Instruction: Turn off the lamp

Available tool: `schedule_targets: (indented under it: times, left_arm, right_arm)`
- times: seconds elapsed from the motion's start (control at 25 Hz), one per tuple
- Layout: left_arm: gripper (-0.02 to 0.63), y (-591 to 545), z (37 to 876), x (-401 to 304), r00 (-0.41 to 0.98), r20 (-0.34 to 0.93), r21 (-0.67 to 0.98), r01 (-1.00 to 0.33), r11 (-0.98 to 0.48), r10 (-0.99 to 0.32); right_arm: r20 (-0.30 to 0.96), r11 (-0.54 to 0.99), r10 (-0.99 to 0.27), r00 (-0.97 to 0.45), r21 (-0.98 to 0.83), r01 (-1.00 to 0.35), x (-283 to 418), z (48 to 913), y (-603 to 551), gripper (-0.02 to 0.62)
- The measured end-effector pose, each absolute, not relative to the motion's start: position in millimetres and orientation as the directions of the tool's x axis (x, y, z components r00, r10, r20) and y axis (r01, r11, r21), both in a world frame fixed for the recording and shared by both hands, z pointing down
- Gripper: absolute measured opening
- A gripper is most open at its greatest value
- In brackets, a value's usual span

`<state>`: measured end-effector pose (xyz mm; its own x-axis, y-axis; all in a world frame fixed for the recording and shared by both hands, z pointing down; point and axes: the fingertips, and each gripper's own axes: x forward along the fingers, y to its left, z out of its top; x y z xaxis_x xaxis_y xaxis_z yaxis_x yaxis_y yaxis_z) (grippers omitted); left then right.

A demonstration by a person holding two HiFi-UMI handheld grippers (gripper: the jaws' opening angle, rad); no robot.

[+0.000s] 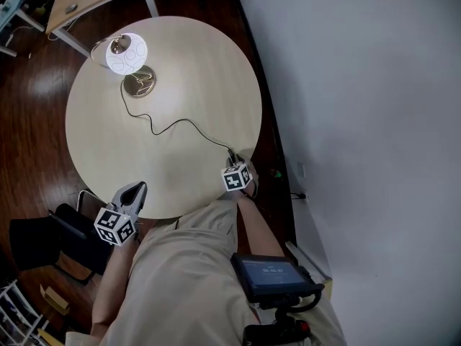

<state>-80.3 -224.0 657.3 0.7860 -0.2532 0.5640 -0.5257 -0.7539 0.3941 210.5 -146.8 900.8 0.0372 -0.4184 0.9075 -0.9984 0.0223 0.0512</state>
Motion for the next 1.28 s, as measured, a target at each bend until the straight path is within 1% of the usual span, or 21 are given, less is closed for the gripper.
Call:
schedule_targets:
  times: [0.24,0.48,0.84,1.04,1.28]
  left_arm:
    - [0.0,-225,650,-110,0.808,0.521,0.397,-0.516,-0.759,-0.276]
    - [0.0,-224,640,-141,0.84,0.458,0.395,-0.486,-0.779,-0.292]
    - [0.0,-218,638,-182,0.858,0.387,0.419,-0.489,-0.765,-0.337]
    - [0.0,-212,644,-187,0.87,0.368,0.427,-0.471,-0.772,-0.327]
    - [0.0,-201,651,-198,0.862,0.357,0.436,-0.493,-0.752,-0.358]
  right_arm:
    - [0.887,0.025,-0.455,0.077,0.099,-0.995,188,869,-150,0.127]
    - [0.862,0.041,-0.489,0.133,0.175,-0.984,161,820,-154,0.127]
    - [0.823,0.057,-0.543,0.166,0.234,-0.971,113,755,-146,0.127]
    - [0.812,0.064,-0.563,0.154,0.229,-0.971,91,734,-143,0.118]
    - [0.818,0.13,-0.562,0.125,0.236,-0.963,74,724,-130,0.11]
